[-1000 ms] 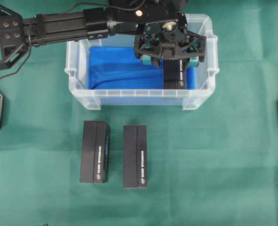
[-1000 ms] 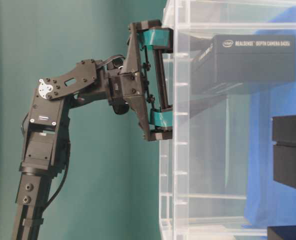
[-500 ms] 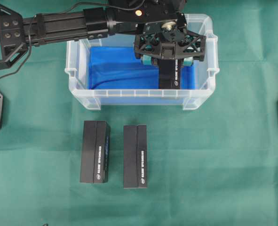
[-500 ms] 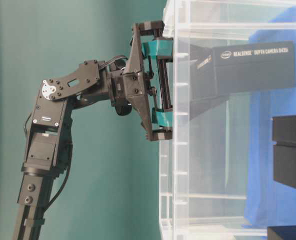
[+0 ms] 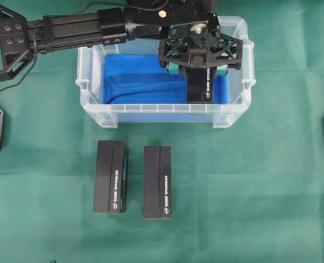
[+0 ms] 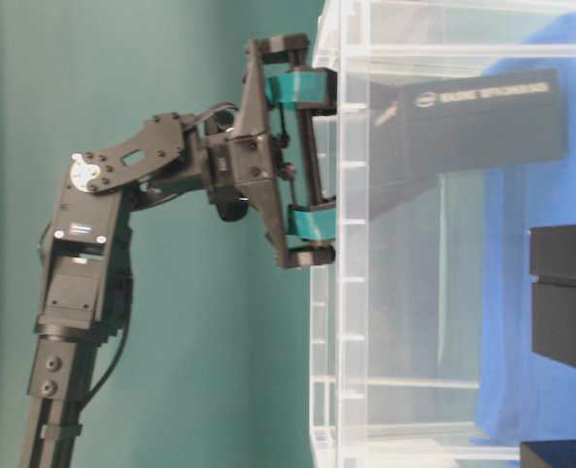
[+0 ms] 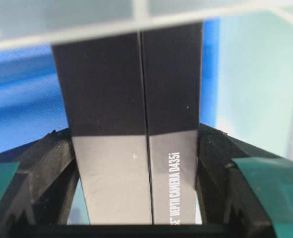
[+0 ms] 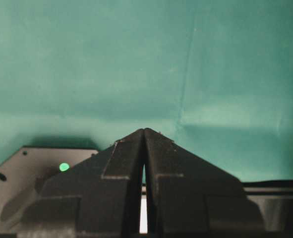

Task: Take the box out of the case with the left arm.
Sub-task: 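Lift the right box up out of the case with the left gripper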

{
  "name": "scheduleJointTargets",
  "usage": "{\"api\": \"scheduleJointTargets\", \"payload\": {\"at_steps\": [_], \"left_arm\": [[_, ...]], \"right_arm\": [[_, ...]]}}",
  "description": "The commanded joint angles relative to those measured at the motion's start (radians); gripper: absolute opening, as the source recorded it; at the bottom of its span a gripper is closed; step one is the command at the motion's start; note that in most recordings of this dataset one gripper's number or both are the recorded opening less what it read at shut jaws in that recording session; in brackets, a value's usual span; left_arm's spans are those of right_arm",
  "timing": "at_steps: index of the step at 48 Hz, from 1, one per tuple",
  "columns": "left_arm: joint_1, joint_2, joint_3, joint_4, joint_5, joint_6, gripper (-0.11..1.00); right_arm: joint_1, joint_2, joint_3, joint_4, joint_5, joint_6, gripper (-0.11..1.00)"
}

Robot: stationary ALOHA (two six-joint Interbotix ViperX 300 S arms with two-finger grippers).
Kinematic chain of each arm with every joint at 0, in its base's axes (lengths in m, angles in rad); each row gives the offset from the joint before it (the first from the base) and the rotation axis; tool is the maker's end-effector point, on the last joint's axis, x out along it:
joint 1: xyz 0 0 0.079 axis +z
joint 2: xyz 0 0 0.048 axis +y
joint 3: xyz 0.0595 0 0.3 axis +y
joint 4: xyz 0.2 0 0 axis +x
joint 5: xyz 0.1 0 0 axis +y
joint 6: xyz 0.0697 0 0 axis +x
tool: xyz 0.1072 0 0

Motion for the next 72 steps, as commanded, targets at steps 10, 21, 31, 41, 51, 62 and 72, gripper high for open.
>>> {"api": "scheduleJointTargets", "payload": {"at_steps": [10,21,31,41,51,62,72], "left_arm": [[0.008,-0.094,-0.152,0.003,0.153,-0.002,0.48],[0.006,-0.078,-0.310,0.003,0.245,-0.003,0.48],[0.002,-0.043,-0.463,0.003,0.356,-0.002,0.48],[-0.008,-0.011,-0.606,0.005,0.468,0.000,0.48],[-0.009,0.009,-0.693,0.014,0.531,0.000,0.48],[-0.011,0.011,-0.696,0.017,0.535,0.002,0.48],[-0.009,0.011,-0.695,0.020,0.535,0.000,0.48]], "right_arm": [[-0.002,0.002,-0.009,-0.005,-0.003,0.000,0.00],[0.000,0.002,-0.011,-0.005,-0.003,0.002,0.00],[0.000,0.002,-0.011,-0.005,-0.003,0.003,0.00],[0.000,0.003,-0.009,-0.005,-0.003,0.003,0.00],[0.000,0.005,-0.009,-0.005,-0.003,0.005,0.00],[0.000,0.005,-0.009,-0.005,-0.003,0.006,0.00],[0.000,0.005,-0.009,-0.005,-0.003,0.005,0.00]]}}
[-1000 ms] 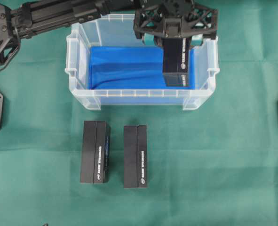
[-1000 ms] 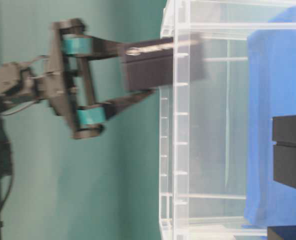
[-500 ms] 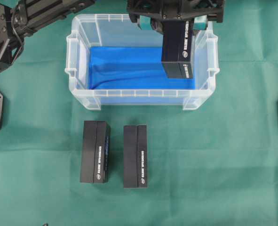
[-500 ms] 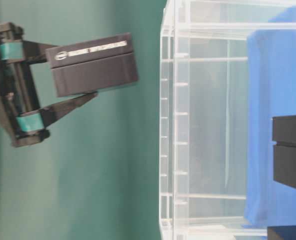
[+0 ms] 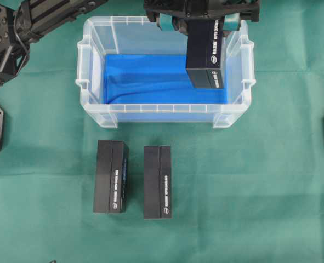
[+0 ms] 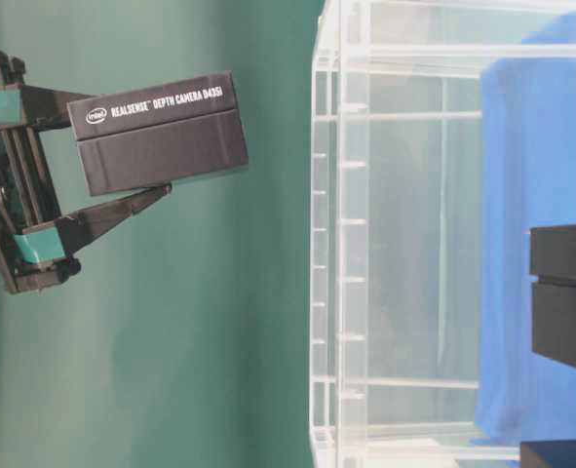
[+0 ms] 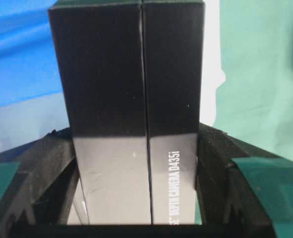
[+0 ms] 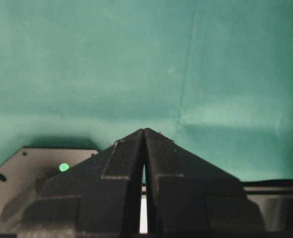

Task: Take the box out of the case with the left arm.
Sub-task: 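Lift the right box up out of the case with the left gripper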

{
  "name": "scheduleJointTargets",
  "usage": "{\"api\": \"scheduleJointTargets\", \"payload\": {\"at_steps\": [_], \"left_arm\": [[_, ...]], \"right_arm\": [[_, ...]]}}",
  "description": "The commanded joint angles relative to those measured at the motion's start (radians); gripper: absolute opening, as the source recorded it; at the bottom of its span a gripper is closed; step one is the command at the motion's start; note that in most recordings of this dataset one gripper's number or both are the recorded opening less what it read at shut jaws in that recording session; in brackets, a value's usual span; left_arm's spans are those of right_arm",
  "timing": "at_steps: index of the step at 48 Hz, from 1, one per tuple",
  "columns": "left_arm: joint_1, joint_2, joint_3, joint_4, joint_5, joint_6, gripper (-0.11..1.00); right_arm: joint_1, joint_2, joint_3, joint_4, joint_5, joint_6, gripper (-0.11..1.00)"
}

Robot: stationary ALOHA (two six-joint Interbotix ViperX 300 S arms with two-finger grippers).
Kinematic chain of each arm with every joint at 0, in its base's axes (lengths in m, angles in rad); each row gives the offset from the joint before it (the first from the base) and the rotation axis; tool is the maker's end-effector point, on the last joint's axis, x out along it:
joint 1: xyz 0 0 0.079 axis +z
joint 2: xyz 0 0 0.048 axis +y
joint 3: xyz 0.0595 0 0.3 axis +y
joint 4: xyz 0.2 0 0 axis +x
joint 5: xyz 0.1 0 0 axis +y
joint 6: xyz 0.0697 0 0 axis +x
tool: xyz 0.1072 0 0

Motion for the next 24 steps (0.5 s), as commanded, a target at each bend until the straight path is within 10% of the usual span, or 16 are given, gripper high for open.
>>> {"api": "scheduleJointTargets", "payload": {"at_steps": [1,24], "left_arm": [[0.003,-0.029,-0.025,0.003,-0.003,0.000,0.48],[0.000,-0.029,-0.023,0.008,-0.003,-0.008,0.48]], "right_arm": [[0.000,0.003,-0.011,-0.003,-0.003,0.002,0.00],[0.000,0.003,-0.011,-0.003,-0.003,0.002,0.00]]}}
